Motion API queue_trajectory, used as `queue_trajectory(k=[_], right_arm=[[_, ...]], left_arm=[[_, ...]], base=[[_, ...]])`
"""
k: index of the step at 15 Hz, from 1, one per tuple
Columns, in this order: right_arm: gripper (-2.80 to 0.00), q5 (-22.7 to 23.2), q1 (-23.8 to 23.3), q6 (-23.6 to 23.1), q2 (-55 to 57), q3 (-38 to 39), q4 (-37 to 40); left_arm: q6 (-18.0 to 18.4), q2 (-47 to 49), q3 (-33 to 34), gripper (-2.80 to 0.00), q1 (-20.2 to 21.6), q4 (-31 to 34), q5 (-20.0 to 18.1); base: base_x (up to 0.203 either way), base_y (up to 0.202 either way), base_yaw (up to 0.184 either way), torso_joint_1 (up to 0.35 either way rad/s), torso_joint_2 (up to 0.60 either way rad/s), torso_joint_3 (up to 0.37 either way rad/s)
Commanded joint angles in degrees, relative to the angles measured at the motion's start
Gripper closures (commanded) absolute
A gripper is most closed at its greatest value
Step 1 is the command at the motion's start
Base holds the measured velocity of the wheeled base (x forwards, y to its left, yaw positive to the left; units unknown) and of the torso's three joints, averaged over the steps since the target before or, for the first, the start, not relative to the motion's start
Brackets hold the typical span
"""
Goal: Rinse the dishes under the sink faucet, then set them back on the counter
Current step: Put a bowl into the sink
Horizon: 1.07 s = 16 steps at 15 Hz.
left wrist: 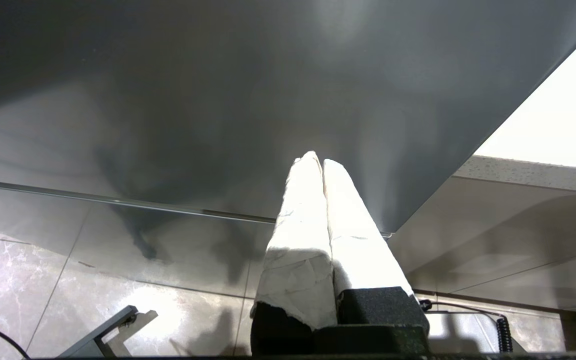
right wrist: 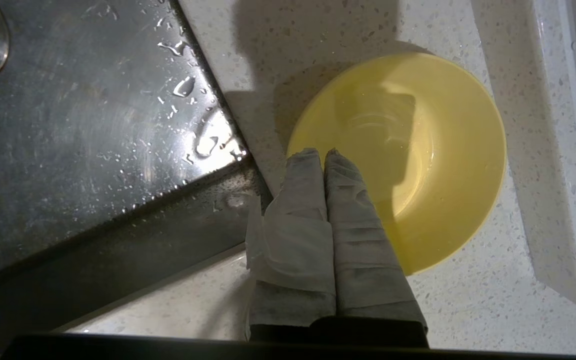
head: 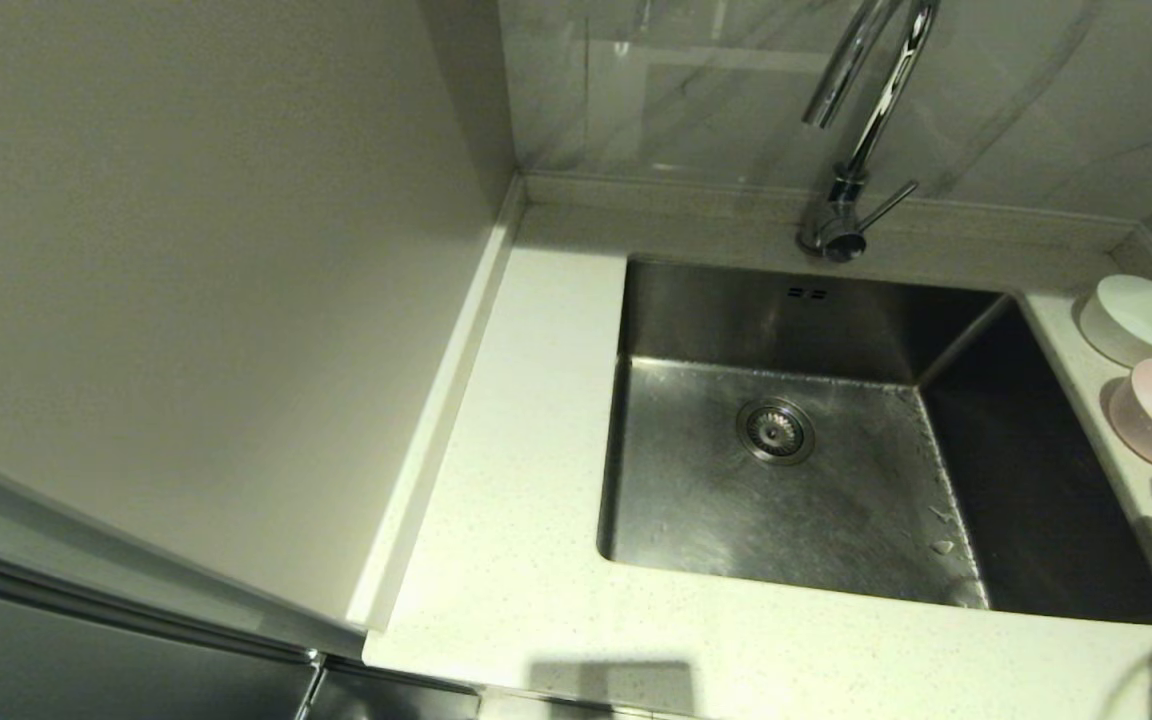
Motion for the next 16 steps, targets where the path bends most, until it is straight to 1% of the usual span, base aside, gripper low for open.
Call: queue_trajectory(k=[1, 8, 16], right_arm=[[0.00, 0.09, -0.06, -0.10, 0.26, 0.87, -0.30], [0.00, 0.10, -1.21, -0.26, 0.70, 0.66, -0.42], [0.00, 0.27, -1.38, -0.63, 0.03, 0.92, -0.59]], left_arm=[[-0.03, -0.09, 0.00, 0.00, 0.00, -0.02, 0.03], [-0.03, -0.09, 0.00, 0.00, 0.00, -0.02, 0.03], [-0.03, -0.09, 0.00, 0.00, 0.00, -0.02, 0.03]], base=[[0.000, 0.000, 0.000, 0.000, 0.00, 0.000], [0.000, 0.000, 0.000, 0.000, 0.00, 0.000], [0.000, 0.000, 0.000, 0.000, 0.00, 0.000]])
